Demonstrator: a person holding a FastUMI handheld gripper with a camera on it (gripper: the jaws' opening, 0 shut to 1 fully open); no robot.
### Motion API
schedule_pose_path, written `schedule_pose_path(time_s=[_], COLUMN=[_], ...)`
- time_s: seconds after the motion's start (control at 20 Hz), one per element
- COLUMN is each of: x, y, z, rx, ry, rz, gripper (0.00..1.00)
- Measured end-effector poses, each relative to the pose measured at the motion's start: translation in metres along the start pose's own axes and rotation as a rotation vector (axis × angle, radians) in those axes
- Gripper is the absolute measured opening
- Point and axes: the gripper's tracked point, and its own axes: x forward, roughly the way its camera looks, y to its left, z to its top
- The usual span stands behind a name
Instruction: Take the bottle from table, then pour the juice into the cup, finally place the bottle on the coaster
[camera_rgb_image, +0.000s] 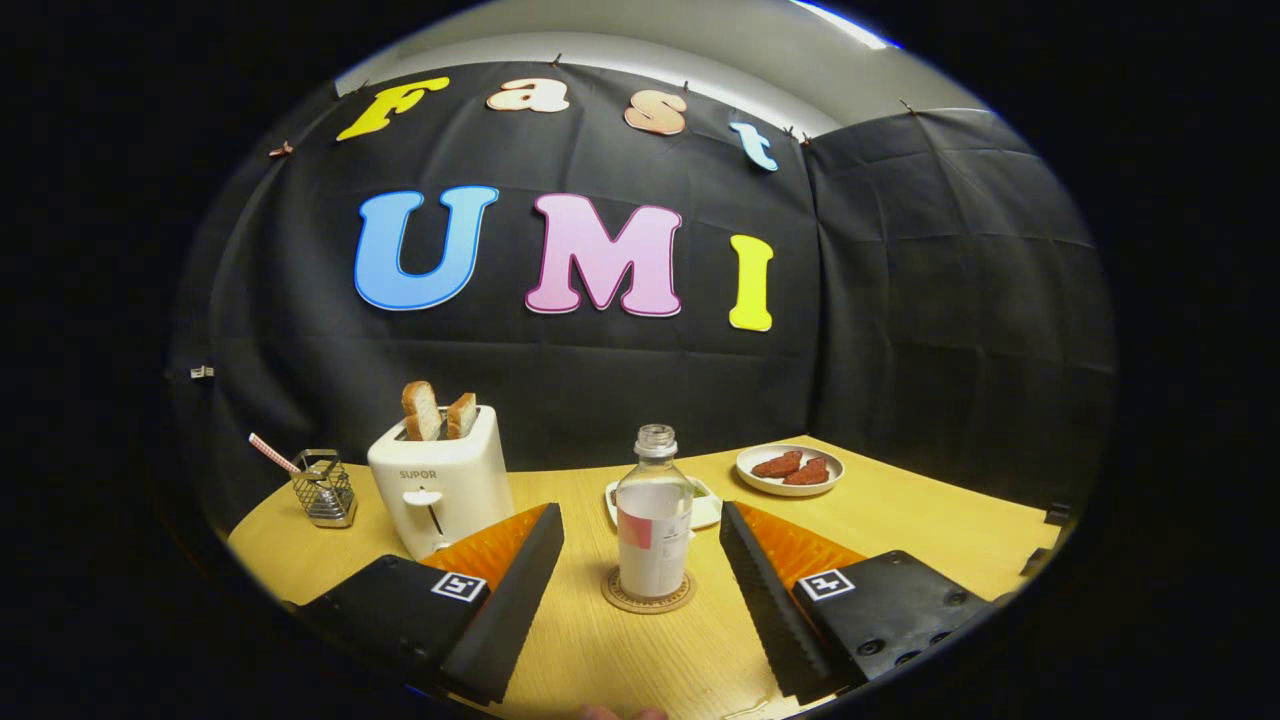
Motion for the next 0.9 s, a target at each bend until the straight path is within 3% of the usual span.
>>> schedule_pose_path(time_s=[0.35,0.9], x=[-0.047,-0.107], y=[0.014,0.030], z=[0.059,0.124], rx=[-0.109,-0.059], ry=[-0.047,-0.098], rz=[0.114,0.222], gripper=[0.97,0.97])
